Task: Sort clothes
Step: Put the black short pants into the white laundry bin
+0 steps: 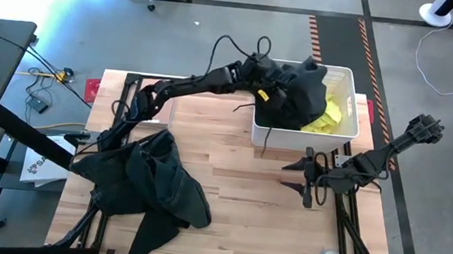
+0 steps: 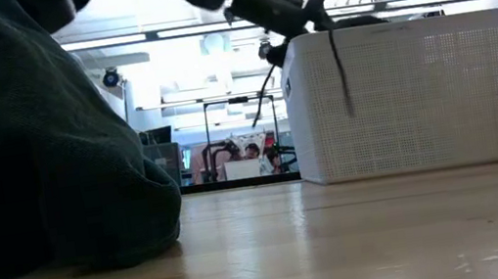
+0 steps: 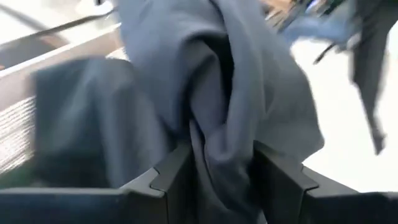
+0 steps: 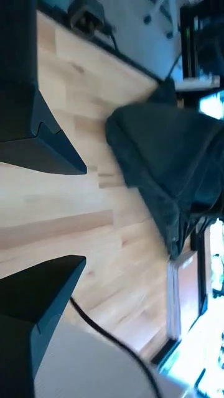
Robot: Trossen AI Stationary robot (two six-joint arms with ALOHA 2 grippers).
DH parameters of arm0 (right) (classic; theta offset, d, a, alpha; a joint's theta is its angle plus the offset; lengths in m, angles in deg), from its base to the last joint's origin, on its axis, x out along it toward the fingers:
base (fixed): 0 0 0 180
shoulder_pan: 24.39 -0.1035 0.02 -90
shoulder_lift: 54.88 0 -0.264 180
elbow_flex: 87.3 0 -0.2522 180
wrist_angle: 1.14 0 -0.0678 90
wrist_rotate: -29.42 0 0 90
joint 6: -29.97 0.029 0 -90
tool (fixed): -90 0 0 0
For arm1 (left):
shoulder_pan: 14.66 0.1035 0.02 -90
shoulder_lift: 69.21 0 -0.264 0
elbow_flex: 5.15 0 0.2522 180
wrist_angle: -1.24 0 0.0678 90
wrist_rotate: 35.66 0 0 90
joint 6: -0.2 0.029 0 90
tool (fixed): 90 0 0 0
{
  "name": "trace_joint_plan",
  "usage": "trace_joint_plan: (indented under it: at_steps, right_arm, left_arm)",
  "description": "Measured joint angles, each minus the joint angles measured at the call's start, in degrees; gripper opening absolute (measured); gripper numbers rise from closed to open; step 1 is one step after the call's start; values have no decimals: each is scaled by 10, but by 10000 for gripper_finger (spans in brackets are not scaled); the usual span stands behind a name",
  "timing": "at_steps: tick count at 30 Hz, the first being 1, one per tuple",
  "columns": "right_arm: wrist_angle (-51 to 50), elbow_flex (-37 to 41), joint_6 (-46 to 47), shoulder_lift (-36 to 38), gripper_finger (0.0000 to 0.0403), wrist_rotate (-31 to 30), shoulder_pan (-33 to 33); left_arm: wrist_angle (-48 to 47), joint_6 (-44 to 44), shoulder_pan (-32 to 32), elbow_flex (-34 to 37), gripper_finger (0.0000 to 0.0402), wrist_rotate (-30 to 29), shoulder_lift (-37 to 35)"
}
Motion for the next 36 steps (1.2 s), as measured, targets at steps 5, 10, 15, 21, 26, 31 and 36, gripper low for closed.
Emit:
trace_joint_plan:
  at_steps: [5, 10, 15, 21, 26, 31, 36]
  right_arm:
    - [-22, 0, 52, 0, 220, -52, 0]
    - [-23, -17, 62, 9, 220, -61, 17]
    - [-80, -119, 15, 12, 220, -51, 59]
    - [-210, -257, 0, 1, 220, -43, 148]
    - [-221, -309, -71, -53, 220, 129, 274]
    - [-225, -345, -172, -156, 220, 258, 403]
    - [-249, -376, -252, -251, 220, 263, 531]
  left_arm:
    - [-111, 79, -37, 0, 147, -151, -44]
    - [-194, 109, -97, 5, 145, -295, -79]
    - [-282, 89, -153, 26, 145, -440, -99]
    - [-448, -45, -235, 27, 145, -604, -99]
    - [-601, -236, -314, 27, 145, -710, -99]
    - [-699, -407, -382, 29, 145, -741, -95]
    - [-697, -454, -430, 55, 145, -740, -95]
